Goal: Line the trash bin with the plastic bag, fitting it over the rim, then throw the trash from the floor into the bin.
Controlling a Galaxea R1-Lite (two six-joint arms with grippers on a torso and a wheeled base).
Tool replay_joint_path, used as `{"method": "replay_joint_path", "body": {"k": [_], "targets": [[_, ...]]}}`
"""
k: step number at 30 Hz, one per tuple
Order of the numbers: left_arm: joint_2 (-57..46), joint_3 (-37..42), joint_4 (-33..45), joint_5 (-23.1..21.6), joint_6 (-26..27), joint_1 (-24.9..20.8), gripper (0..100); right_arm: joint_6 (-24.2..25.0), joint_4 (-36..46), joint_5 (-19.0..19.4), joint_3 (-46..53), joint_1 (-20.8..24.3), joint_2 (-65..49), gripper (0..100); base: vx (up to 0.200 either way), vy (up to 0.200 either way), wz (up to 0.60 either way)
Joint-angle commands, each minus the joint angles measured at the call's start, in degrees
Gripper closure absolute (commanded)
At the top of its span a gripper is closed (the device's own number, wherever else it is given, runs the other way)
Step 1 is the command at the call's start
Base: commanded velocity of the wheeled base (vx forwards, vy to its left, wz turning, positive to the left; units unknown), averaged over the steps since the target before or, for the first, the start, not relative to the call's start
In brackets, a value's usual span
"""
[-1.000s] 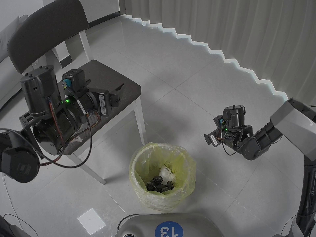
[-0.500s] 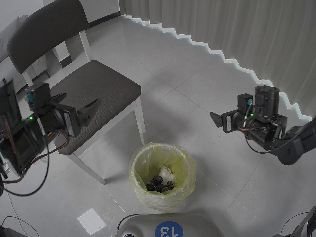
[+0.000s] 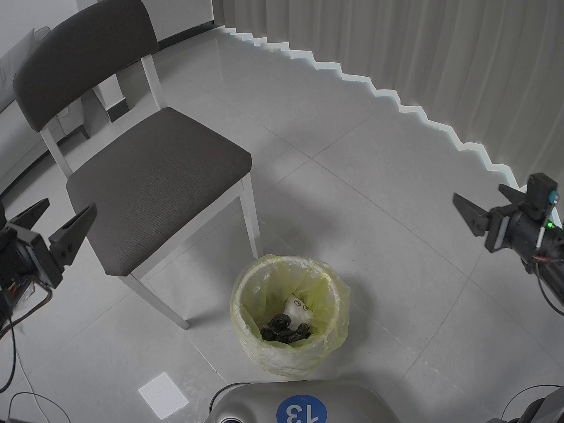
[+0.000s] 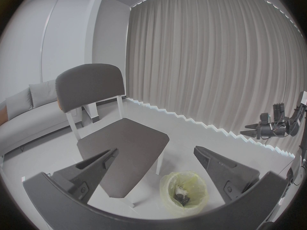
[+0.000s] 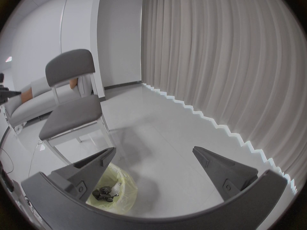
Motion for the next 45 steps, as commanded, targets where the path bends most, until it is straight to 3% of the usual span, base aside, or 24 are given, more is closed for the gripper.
{"method": "replay_joint_path", "body": {"k": [1, 4, 6, 8, 12, 16, 20, 25, 27, 33, 37, 38, 39, 42, 45], "targets": [[-13.78, 3.24, 6.14, -1.5, -0.21, 6.12, 0, -0.08, 0.3, -0.23, 10.24, -3.58, -18.66, 0, 0.0, 0.0, 0.0], [-17.21, 3.77, 7.9, -1.85, -0.13, 7.97, 0, -0.08, 0.3, -0.14, 13.31, -7.45, -24.73, 0, 0.0, 0.0, 0.0], [-17.39, 3.86, 7.99, -1.85, -0.13, 8.05, 0, -0.08, 0.3, -0.14, 13.49, -7.63, -25.08, 0, 0.0, 0.0, 0.0], [-22.75, 5.09, 9.75, -2.2, -0.04, 9.72, 0, -0.61, 0.39, 0.39, 17.09, -12.46, -34.66, 0, 0.0, 0.0, 0.0], [-30.22, 7.72, 12.29, -3.61, 0.22, 12.18, 0, -0.96, 1.44, 1.53, 19.55, -16.24, -44.85, 0, 0.0, 0.0, 0.0], [-38.66, 11.06, 15.63, -5.63, 1.02, 14.82, 0, -0.96, 9.35, 2.23, 19.29, -17.73, -55.58, 0, 0.0, 0.0, 0.0], [-48.24, 13.44, 22.05, -6.69, 1.1, 16.67, 0, -0.26, 24.03, 3.29, 18.32, -20.72, -67.88, 0, 0.0, 0.0, 0.0], [-48.32, 14.93, 22.14, -5.54, 0.66, 17.02, 0, 4.75, 24.82, 3.82, 18.15, -23.36, -69.55, 0, 0.0, 0.0, 0.0], [-48.5, 17.04, 21.61, -5.89, 1.19, 18.6, 0, 6.95, 27.37, 5.84, 18.41, -27.31, -71.48, 0, 0.0, 0.0, 0.0], [-53.77, 23.02, 20.29, -10.9, 4.36, 23.7, 0, 7.04, 29.22, 7.51, 21.84, -26.96, -74.03, 0, 0.0, 0.0, 0.0], [-53.77, 24.6, 20.03, -10.82, 5.59, 23.7, 0, 7.04, 29.13, 7.68, 22.54, -26.79, -74.12, 0, 0.0, 0.0, 0.0], [-53.77, 28.9, 18.45, -7.65, 5.41, 23.7, 0, 6.33, 28.25, 7.51, 27.73, -26.79, -74.12, 0, 0.0, 0.0, 0.0], [-53.77, 28.9, 18.45, -7.65, 5.41, 23.7, 0, 6.33, 28.25, 7.51, 27.73, -26.79, -74.12, 0, 0.0, 0.0, 0.0], [-53.77, 28.82, 21.35, -6.6, 2.69, 23.7, 0, 6.86, 32.38, 5.4, 30.01, -26.79, -74.12, 0, 0.0, 0.0, 0.0], [-53.77, 28.9, 21.26, -10.2, 0.66, 23.7, 0, 8.79, 38.97, 2.67, 29.75, -26.7, -74.12, 0, 0.0, 0.0, 0.0]]}}
